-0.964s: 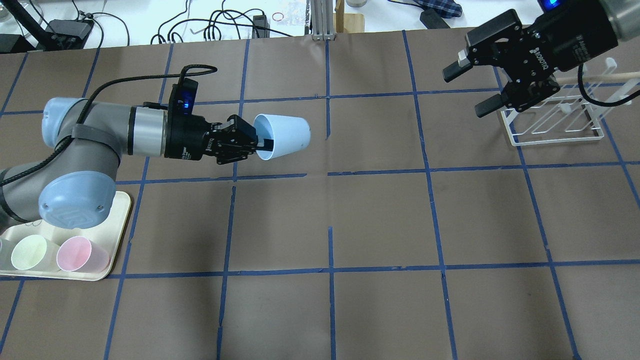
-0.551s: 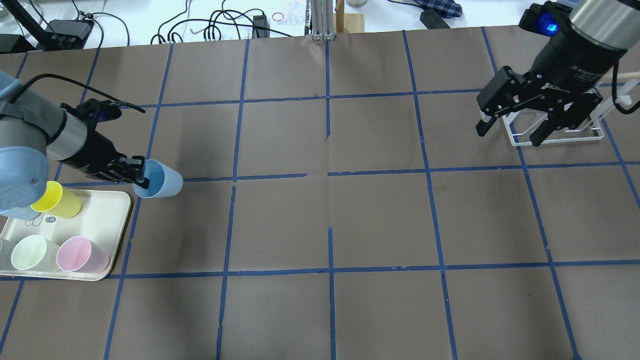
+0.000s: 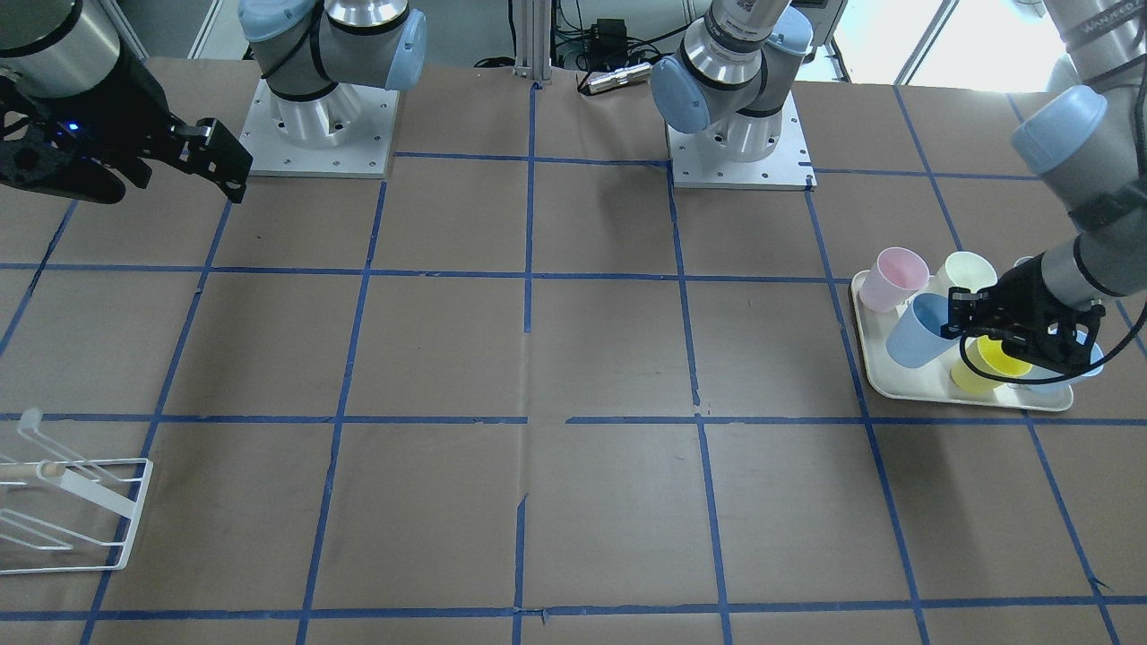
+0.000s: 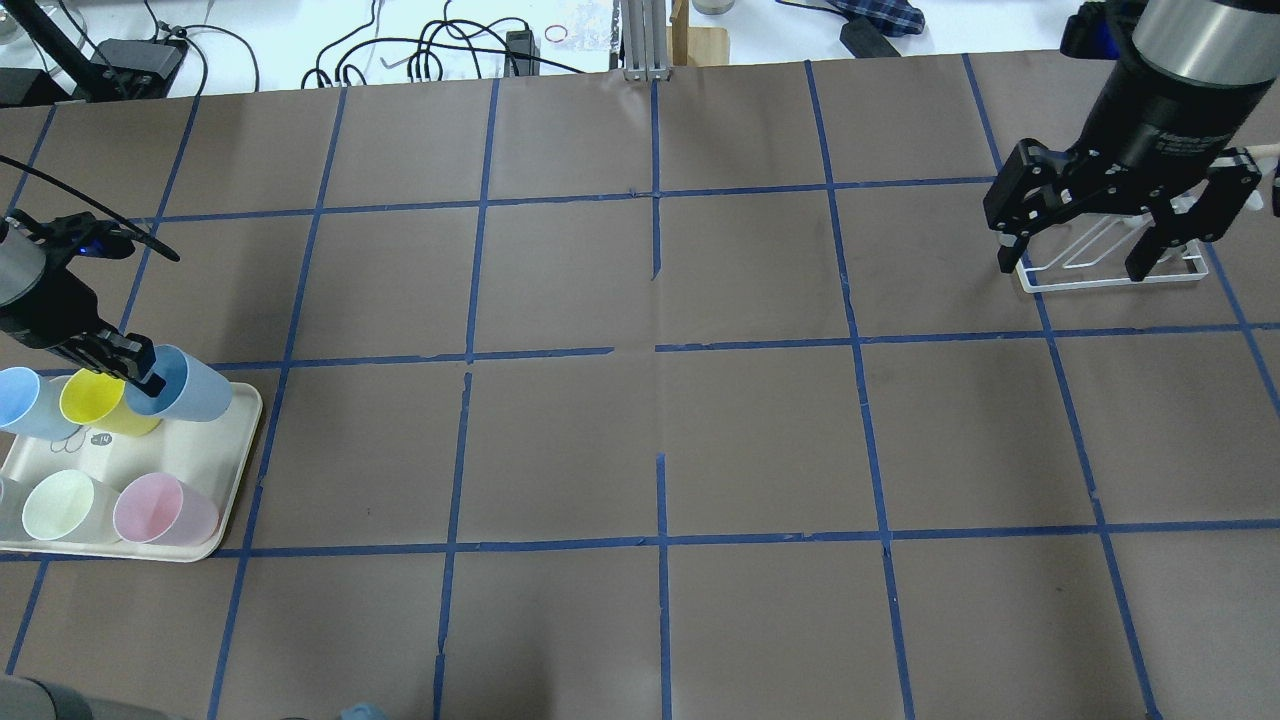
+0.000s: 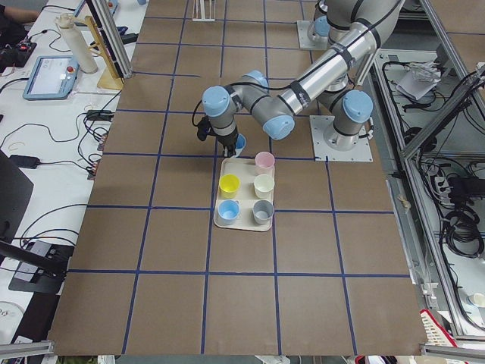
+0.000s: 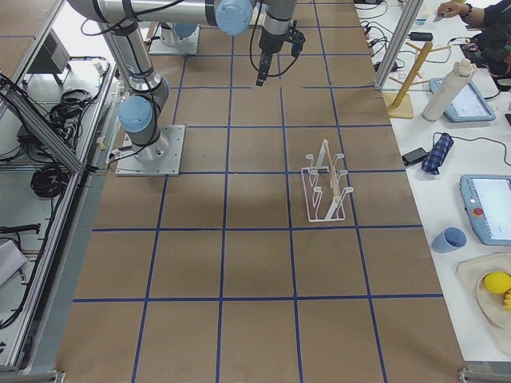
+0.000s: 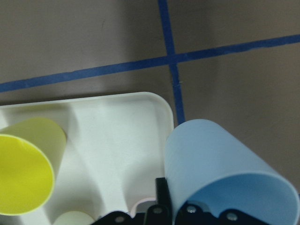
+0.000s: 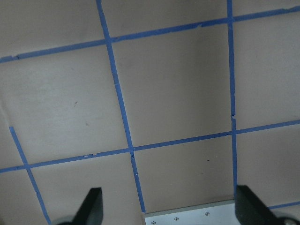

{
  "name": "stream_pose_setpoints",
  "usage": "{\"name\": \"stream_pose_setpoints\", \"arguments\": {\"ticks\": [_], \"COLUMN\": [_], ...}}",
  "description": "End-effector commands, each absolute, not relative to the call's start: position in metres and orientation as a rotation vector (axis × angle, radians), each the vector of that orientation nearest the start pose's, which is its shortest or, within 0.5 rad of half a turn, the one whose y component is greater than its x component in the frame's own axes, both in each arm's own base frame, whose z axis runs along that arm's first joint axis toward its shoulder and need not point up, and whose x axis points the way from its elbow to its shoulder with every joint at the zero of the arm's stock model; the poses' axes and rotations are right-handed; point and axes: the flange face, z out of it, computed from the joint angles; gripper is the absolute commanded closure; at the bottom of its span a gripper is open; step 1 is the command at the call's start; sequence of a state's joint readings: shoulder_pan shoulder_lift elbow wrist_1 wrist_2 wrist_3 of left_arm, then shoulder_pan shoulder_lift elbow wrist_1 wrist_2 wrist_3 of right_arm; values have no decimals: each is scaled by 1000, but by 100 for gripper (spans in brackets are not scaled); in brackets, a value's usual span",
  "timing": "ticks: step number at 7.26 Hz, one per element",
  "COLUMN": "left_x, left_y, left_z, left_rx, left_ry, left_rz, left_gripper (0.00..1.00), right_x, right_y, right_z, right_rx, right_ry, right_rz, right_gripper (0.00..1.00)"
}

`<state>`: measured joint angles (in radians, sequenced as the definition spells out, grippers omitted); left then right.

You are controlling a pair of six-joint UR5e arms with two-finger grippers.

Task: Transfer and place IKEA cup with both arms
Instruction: 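Lower the cup onto the tray beside the yellow cup with the left gripper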

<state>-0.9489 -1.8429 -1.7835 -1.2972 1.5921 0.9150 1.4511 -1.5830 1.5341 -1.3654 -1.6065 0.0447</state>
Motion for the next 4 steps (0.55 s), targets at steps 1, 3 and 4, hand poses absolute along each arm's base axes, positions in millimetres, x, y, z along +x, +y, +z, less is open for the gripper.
{"name": "stream_pose_setpoints", "arguments": {"ticks": [1, 3, 4], "left_x": [222, 214, 214], "left_y": [-532, -532, -533], "left_z": [240, 234, 231], "left_rx": [655, 770, 785], "left_ry": [3230, 3178, 3175], "left_rz": [338, 401, 401], "left_gripper": [100, 100, 100], "right_x": [133, 150, 149], "right_y": [-481, -485, -484], "right_z": [504, 516, 518], "right_rx": [243, 180, 117], "right_ry": [3173, 3165, 3163], "right_rz": [61, -119, -156], "right_gripper": [0, 0, 0]}}
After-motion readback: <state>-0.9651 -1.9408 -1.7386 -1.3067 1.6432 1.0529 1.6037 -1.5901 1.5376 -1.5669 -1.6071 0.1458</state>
